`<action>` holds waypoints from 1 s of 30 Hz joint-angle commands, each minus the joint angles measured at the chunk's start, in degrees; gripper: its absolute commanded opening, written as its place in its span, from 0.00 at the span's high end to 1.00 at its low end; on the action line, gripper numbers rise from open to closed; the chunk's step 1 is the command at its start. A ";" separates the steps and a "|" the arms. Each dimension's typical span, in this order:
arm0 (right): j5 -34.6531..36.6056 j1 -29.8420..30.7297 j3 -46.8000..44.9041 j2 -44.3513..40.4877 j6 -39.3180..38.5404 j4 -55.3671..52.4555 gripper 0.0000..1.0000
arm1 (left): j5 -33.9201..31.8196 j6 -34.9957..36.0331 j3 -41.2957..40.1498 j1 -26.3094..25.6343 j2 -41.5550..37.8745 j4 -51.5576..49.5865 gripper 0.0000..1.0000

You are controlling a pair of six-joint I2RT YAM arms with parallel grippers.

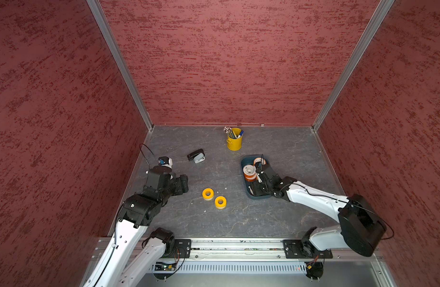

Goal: Put the sealing tape into the storage box
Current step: Place the sealing tape in the storage box, then pick up the sealing tape at the center of the board.

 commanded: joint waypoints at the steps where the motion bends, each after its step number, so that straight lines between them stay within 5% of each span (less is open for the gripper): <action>1: 3.12 -0.30 -0.82 -3.40 0.13 -1.02 0.32 | 0.80 0.73 -0.52 0.49 -0.15 1.24 0.13; 30: 18.10 -0.30 -24.96 -48.52 7.49 3.22 0.33 | 1.50 0.64 -0.61 0.80 -0.15 1.30 0.13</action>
